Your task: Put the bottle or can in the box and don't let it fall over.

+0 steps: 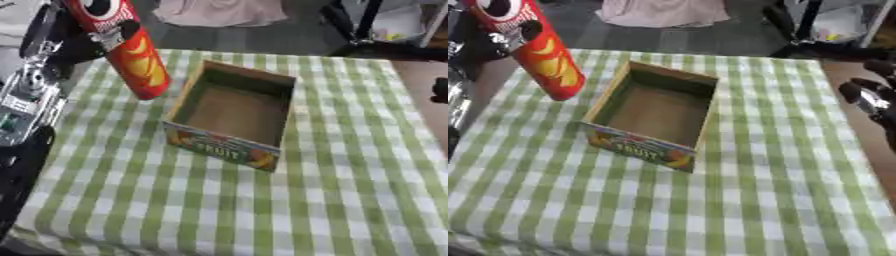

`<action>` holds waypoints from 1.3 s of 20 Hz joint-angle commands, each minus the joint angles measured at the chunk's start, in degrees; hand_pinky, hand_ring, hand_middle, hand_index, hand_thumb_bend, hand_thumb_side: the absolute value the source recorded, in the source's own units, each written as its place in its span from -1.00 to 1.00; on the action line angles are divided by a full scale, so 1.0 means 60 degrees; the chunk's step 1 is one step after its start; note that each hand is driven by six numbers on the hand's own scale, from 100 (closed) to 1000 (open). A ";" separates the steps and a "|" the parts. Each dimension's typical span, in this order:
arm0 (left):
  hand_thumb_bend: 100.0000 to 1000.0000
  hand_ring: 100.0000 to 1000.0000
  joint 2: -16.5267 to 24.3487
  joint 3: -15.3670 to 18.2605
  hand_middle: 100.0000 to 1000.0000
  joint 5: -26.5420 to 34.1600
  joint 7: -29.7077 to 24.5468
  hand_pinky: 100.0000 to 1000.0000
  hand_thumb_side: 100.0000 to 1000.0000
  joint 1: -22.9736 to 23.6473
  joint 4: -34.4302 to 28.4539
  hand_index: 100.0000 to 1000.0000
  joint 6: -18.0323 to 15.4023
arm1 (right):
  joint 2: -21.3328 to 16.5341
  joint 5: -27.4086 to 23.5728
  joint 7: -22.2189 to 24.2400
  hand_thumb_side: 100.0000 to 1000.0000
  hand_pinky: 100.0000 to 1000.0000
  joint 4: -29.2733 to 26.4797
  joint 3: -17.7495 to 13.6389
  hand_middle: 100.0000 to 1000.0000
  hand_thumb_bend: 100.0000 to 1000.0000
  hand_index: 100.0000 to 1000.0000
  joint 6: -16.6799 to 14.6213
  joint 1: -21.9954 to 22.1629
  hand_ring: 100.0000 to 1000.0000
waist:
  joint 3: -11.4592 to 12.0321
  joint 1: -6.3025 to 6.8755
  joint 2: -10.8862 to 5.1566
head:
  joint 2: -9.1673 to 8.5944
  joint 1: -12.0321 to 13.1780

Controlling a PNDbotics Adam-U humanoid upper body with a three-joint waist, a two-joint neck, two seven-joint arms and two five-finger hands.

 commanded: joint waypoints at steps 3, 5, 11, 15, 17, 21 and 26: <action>-0.16 -0.55 -0.0121 -0.0148 -0.44 -0.0101 -0.0215 -0.42 -1.00 -0.0652 0.0201 -0.34 0.0021 | -0.0158 -0.0014 0.0041 -0.67 0.24 -0.0262 0.0006 0.79 0.39 0.61 0.0015 -0.0172 0.60 | -0.0072 0.0011 -0.0072 | -0.0137 -0.0010; -0.16 -0.54 -0.0236 -0.0245 -0.43 -0.0155 -0.0330 -0.42 -1.00 -0.0827 0.0351 -0.34 0.0071 | -0.0134 -0.0024 0.0050 -0.67 0.24 -0.0277 0.0018 0.79 0.39 0.61 0.0022 -0.0200 0.60 | -0.0116 0.0018 -0.0060 | -0.0143 0.0011; -0.16 -0.55 -0.0589 -0.0469 -0.44 -0.0292 -0.0551 -0.42 -1.00 -0.1241 0.0667 -0.34 0.0132 | -0.0042 -0.0050 0.0081 -0.65 0.24 -0.0322 0.0070 0.79 0.38 0.61 0.0061 -0.0311 0.60 | -0.0254 0.0054 -0.0017 | -0.0183 0.0079; -0.16 -0.55 -0.0879 -0.0535 -0.44 -0.0299 -0.0561 -0.42 -1.00 -0.1431 0.0849 -0.34 0.0113 | 0.0004 -0.0061 0.0096 -0.64 0.24 -0.0356 0.0095 0.79 0.38 0.61 0.0076 -0.0401 0.60 | -0.0341 0.0054 0.0018 | -0.0250 0.0114; -0.16 -0.55 -0.1004 -0.0560 -0.44 -0.0313 -0.0557 -0.42 -1.00 -0.1471 0.0938 -0.34 0.0113 | 0.0011 -0.0066 0.0098 -0.64 0.24 -0.0370 0.0098 0.79 0.38 0.62 0.0075 -0.0430 0.60 | -0.0368 0.0052 0.0033 | -0.0269 0.0119; -0.16 -0.55 -0.1192 -0.0597 -0.44 -0.0388 -0.0539 -0.42 -1.00 -0.1481 0.1079 -0.34 0.0067 | 0.0037 -0.0081 0.0092 -0.63 0.24 -0.0397 0.0102 0.79 0.37 0.62 0.0078 -0.0481 0.60 | -0.0408 0.0051 0.0060 | -0.0324 0.0128; -0.12 -0.54 -0.1422 -0.0600 -0.43 -0.0512 -0.0484 -0.41 -1.00 -0.1463 0.1407 -0.34 -0.0005 | 0.0117 -0.0091 0.0111 -0.62 0.24 -0.0444 0.0133 0.79 0.37 0.61 0.0098 -0.0572 0.60 | -0.0458 0.0031 0.0107 | -0.0435 0.0169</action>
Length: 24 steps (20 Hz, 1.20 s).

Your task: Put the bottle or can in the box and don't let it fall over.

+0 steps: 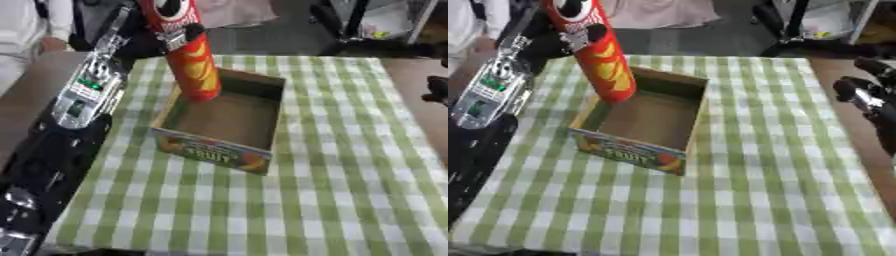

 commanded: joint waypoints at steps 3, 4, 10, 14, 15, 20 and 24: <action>-0.06 -0.53 -0.0082 0.0061 -0.42 -0.0125 0.0054 -0.40 -1.00 -0.0229 0.0209 -0.33 -0.0108 | -0.0132 -0.0074 0.0014 -0.62 0.24 -0.0281 -0.0038 0.79 0.37 0.61 0.0004 -0.0210 0.60 | -0.0028 -0.0039 -0.0060 | -0.0161 0.0032; -0.05 -0.53 -0.0110 0.0061 -0.42 -0.0136 0.0054 -0.39 -1.00 -0.0221 0.0274 -0.33 -0.0119 | -0.0128 -0.0078 0.0013 -0.62 0.24 -0.0283 -0.0038 0.79 0.37 0.61 0.0005 -0.0217 0.60 | -0.0034 -0.0044 -0.0049 | -0.0165 0.0033; 0.06 -0.45 -0.0271 0.0058 -0.36 -0.0262 -0.0024 -0.21 -1.00 -0.0141 0.0674 -0.28 -0.0205 | -0.0085 -0.0090 0.0014 -0.62 0.24 -0.0302 -0.0031 0.79 0.37 0.61 0.0013 -0.0260 0.60 | -0.0078 -0.0059 0.0002 | -0.0215 0.0057; 0.15 -0.32 -0.0331 0.0057 -0.24 -0.0359 -0.0115 -0.04 -1.00 -0.0088 0.0930 -0.23 -0.0301 | -0.0077 -0.0093 0.0002 -0.62 0.24 -0.0311 -0.0040 0.79 0.37 0.61 0.0018 -0.0261 0.60 | -0.0092 -0.0059 0.0030 | -0.0226 0.0017; 0.21 -0.23 -0.0334 0.0045 -0.16 -0.0385 -0.0163 0.02 -1.00 -0.0071 0.0968 -0.16 -0.0324 | -0.0078 -0.0095 -0.0004 -0.62 0.24 -0.0311 -0.0044 0.79 0.37 0.61 0.0020 -0.0256 0.60 | -0.0091 -0.0057 0.0036 | -0.0222 -0.0001; 0.48 0.14 -0.0345 0.0010 0.15 -0.0595 -0.0468 0.40 -0.96 0.0000 0.1130 0.08 -0.0345 | -0.0060 -0.0108 -0.0019 -0.61 0.24 -0.0328 -0.0055 0.79 0.35 0.61 0.0021 -0.0246 0.60 | -0.0082 -0.0059 0.0032 | -0.0224 -0.0039; 0.64 0.43 -0.0292 0.0014 0.30 -0.0909 -0.0746 0.53 -0.84 0.0040 0.1195 0.36 -0.0394 | -0.0060 -0.0127 -0.0045 -0.60 0.24 -0.0333 -0.0066 0.79 0.36 0.61 0.0025 -0.0234 0.60 | -0.0064 -0.0058 0.0023 | -0.0226 -0.0063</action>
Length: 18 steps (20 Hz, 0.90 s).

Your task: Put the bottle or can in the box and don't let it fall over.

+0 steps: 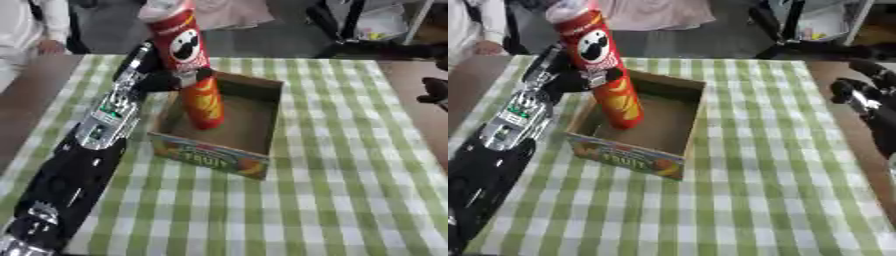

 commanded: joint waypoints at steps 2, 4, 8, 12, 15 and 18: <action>0.70 0.50 0.0159 0.0016 0.37 -0.0391 -0.0261 0.57 -0.79 -0.0159 -0.0065 0.44 -0.0062 | -0.0148 -0.0094 -0.0053 -0.60 0.24 -0.0217 -0.0065 0.79 0.36 0.61 0.0010 -0.0112 0.60 | 0.0017 -0.0013 -0.0116 | -0.0115 -0.0054; 0.74 0.53 0.0173 0.0047 0.42 -0.0553 -0.0328 0.58 -0.77 -0.0142 -0.0070 0.48 -0.0080 | -0.0147 -0.0101 -0.0063 -0.60 0.24 -0.0216 -0.0067 0.79 0.35 0.61 0.0012 -0.0105 0.60 | 0.0033 -0.0017 -0.0120 | -0.0113 -0.0052; 0.73 0.52 0.0213 0.0094 0.41 -0.0660 -0.0377 0.56 -0.77 -0.0110 -0.0098 0.48 -0.0082 | -0.0151 -0.0115 -0.0090 -0.60 0.24 -0.0208 -0.0073 0.78 0.35 0.60 0.0020 -0.0092 0.60 | 0.0064 -0.0025 -0.0136 | -0.0085 -0.0043; 0.73 0.52 0.0271 0.0129 0.42 -0.0617 -0.0384 0.56 -0.77 -0.0092 -0.0142 0.48 -0.0043 | -0.0143 -0.0114 -0.0102 -0.60 0.24 -0.0209 -0.0067 0.78 0.36 0.60 0.0032 -0.0085 0.60 | 0.0088 -0.0029 -0.0156 | -0.0066 -0.0047; 0.70 0.53 0.0338 0.0143 0.43 -0.0596 -0.0427 0.57 -0.75 -0.0075 -0.0208 0.49 -0.0044 | -0.0139 -0.0121 -0.0116 -0.60 0.24 -0.0211 -0.0074 0.78 0.35 0.60 0.0033 -0.0078 0.60 | 0.0111 -0.0031 -0.0174 | -0.0051 -0.0060; 0.68 0.55 0.0435 0.0152 0.44 -0.0591 -0.0514 0.59 -0.73 -0.0047 -0.0238 0.50 -0.0045 | -0.0128 -0.0127 -0.0123 -0.59 0.24 -0.0213 -0.0077 0.78 0.35 0.60 0.0037 -0.0069 0.60 | 0.0140 -0.0034 -0.0193 | -0.0053 -0.0069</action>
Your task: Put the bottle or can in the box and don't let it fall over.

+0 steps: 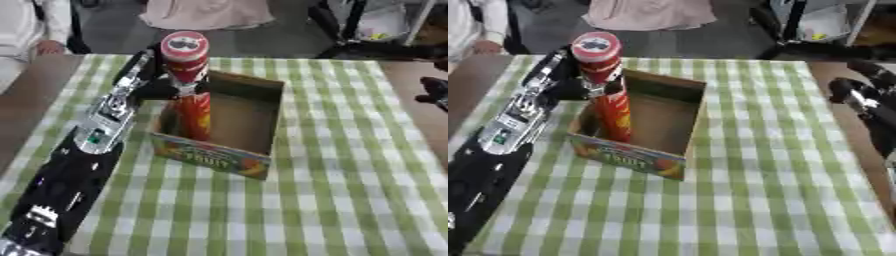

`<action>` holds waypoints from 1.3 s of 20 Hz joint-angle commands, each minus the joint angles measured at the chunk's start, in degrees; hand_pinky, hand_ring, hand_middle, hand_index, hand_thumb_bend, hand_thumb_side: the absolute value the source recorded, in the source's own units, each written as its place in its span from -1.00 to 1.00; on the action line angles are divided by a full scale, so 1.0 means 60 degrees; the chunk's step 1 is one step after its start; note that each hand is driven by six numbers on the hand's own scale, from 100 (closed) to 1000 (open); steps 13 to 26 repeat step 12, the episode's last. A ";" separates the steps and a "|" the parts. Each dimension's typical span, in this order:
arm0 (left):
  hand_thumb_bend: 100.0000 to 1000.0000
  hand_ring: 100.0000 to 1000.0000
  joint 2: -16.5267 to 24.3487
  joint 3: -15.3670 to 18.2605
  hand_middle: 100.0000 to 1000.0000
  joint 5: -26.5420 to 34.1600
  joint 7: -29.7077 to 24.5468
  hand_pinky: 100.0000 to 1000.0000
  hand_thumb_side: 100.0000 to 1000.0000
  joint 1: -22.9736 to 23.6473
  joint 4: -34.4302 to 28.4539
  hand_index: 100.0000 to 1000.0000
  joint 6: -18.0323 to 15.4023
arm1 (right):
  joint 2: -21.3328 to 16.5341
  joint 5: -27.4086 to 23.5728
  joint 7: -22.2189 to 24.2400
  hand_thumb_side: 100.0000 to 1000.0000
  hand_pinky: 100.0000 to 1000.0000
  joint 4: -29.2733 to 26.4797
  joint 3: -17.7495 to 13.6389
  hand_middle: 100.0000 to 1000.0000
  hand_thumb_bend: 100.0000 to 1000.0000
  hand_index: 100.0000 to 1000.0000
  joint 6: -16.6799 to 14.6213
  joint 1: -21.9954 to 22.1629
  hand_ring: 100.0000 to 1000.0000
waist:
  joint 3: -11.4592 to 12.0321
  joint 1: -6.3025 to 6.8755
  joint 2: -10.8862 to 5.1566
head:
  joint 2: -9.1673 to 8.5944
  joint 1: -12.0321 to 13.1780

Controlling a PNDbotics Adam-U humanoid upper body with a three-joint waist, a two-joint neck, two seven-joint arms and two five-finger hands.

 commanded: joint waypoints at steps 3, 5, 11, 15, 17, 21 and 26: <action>0.68 0.55 0.0473 0.0174 0.45 0.0017 -0.0107 0.59 -0.73 -0.0051 -0.0290 0.51 -0.0033 | -0.0162 -0.0096 -0.0041 -0.59 0.24 -0.0217 -0.0082 0.78 0.35 0.60 -0.0010 -0.0063 0.60 | 0.0040 -0.0024 -0.0205 | -0.0035 -0.0060; 0.68 0.55 0.0600 0.0242 0.45 0.0069 -0.0072 0.59 -0.72 0.0031 -0.0341 0.51 -0.0032 | -0.0181 -0.0103 -0.0053 -0.59 0.24 -0.0215 -0.0096 0.78 0.35 0.60 -0.0016 -0.0047 0.60 | 0.0066 -0.0026 -0.0218 | -0.0024 -0.0093; 0.70 0.55 0.0850 0.0381 0.46 0.0278 0.0000 0.59 -0.69 0.0195 -0.0468 0.52 -0.0011 | -0.0179 -0.0115 -0.0079 -0.59 0.24 -0.0209 -0.0114 0.78 0.35 0.60 -0.0020 -0.0024 0.60 | 0.0147 -0.0060 -0.0257 | -0.0024 -0.0118; 0.70 0.55 0.0878 0.0395 0.46 0.0297 0.0006 0.59 -0.69 0.0223 -0.0480 0.52 -0.0002 | -0.0182 -0.0115 -0.0080 -0.60 0.24 -0.0209 -0.0113 0.78 0.36 0.60 -0.0020 -0.0023 0.60 | 0.0158 -0.0068 -0.0262 | -0.0023 -0.0118; 0.70 0.55 0.0878 0.0395 0.46 0.0297 0.0006 0.59 -0.69 0.0223 -0.0480 0.52 -0.0002 | -0.0182 -0.0115 -0.0080 -0.60 0.24 -0.0209 -0.0113 0.78 0.36 0.60 -0.0020 -0.0023 0.60 | 0.0158 -0.0068 -0.0262 | -0.0023 -0.0118; 0.70 0.55 0.0878 0.0395 0.46 0.0297 0.0006 0.59 -0.69 0.0223 -0.0480 0.52 -0.0002 | -0.0182 -0.0115 -0.0080 -0.60 0.24 -0.0209 -0.0113 0.78 0.36 0.60 -0.0020 -0.0023 0.60 | 0.0158 -0.0068 -0.0262 | -0.0023 -0.0118; 0.70 0.55 0.0878 0.0395 0.46 0.0297 0.0006 0.59 -0.69 0.0223 -0.0480 0.52 -0.0002 | -0.0182 -0.0115 -0.0080 -0.60 0.24 -0.0209 -0.0113 0.78 0.36 0.60 -0.0020 -0.0023 0.60 | 0.0158 -0.0068 -0.0262 | -0.0023 -0.0118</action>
